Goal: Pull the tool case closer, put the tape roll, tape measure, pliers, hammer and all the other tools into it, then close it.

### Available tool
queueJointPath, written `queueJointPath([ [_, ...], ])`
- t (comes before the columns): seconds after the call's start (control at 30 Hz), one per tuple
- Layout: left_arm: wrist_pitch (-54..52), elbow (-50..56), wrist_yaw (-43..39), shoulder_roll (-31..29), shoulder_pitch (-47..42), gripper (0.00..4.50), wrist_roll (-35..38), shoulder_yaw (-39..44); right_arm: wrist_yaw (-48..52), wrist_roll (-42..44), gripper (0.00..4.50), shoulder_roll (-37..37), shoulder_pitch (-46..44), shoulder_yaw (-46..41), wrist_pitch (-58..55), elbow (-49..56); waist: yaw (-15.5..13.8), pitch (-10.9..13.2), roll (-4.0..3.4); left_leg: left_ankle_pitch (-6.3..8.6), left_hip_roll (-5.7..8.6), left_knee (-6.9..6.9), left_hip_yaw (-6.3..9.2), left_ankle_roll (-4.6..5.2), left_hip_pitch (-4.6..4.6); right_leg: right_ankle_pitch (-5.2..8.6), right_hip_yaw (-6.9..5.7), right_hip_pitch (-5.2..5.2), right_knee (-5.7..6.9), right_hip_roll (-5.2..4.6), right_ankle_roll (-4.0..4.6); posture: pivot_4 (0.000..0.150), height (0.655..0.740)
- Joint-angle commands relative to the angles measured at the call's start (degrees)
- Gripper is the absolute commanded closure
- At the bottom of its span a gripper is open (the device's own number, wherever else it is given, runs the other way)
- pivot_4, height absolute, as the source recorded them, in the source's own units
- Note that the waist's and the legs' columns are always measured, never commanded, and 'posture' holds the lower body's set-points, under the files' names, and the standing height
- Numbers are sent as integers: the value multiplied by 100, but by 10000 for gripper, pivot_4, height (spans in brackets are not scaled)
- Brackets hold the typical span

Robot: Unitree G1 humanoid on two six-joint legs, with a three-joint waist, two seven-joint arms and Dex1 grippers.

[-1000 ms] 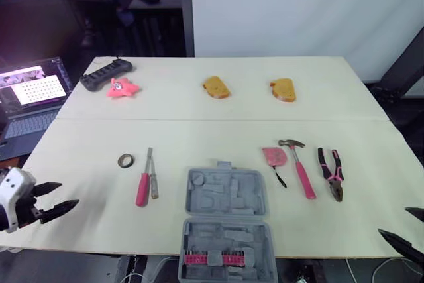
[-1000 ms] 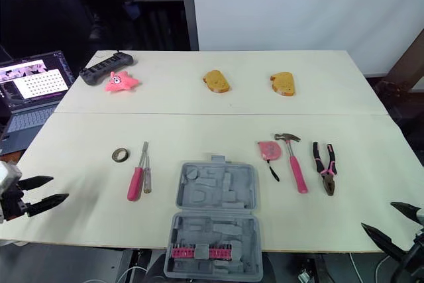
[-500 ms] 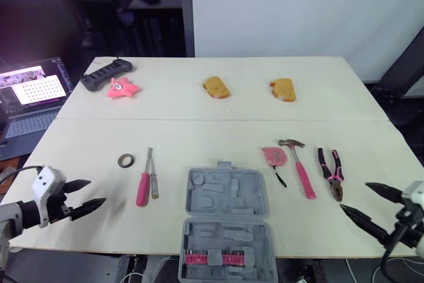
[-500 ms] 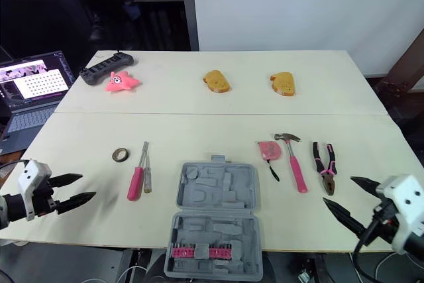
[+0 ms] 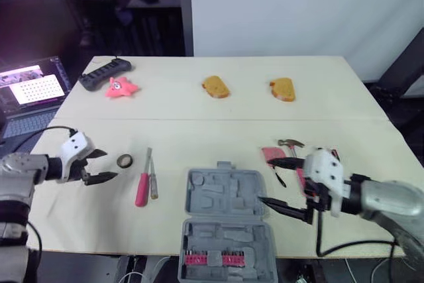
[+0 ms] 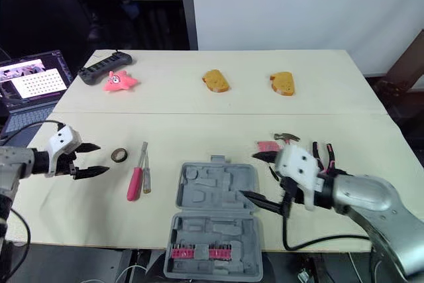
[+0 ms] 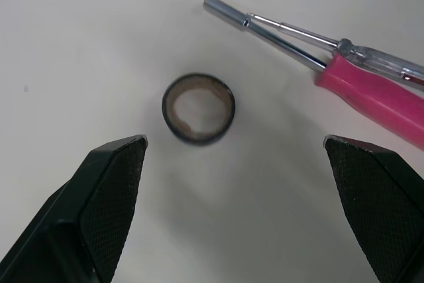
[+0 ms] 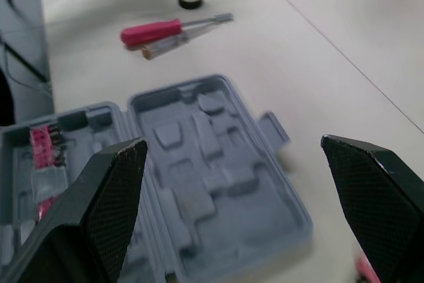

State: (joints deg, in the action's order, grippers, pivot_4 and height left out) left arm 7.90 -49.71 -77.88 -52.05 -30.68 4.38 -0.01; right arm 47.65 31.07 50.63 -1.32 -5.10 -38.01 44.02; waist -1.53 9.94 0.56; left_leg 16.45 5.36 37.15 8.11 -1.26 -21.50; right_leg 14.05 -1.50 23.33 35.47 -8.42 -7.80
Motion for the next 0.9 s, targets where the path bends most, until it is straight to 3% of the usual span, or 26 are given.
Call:
queueJointPath([
  [0.03,414,-764,-494,-100,-548,0,-375,-319,-146,-264,597,29,-569,636,-284,-120,51,-1,6,0,4,0,-2,0,-2,0,-1,1,0,0,0,1500,7400],
  [0.3,846,-1806,-582,176,-1523,0,-1073,-857,-134,-579,597,-104,-1112,1308,-183,-353,101,3,17,0,13,9,-2,4,-5,-1,-10,0,15,0,-3,1500,7400],
  [0.9,776,-2386,78,546,-1722,0,-1799,-1144,-564,-867,597,-379,-885,1427,-275,-188,229,2,23,-1,13,23,-4,3,1,2,-9,12,61,0,-4,1500,7400],
])
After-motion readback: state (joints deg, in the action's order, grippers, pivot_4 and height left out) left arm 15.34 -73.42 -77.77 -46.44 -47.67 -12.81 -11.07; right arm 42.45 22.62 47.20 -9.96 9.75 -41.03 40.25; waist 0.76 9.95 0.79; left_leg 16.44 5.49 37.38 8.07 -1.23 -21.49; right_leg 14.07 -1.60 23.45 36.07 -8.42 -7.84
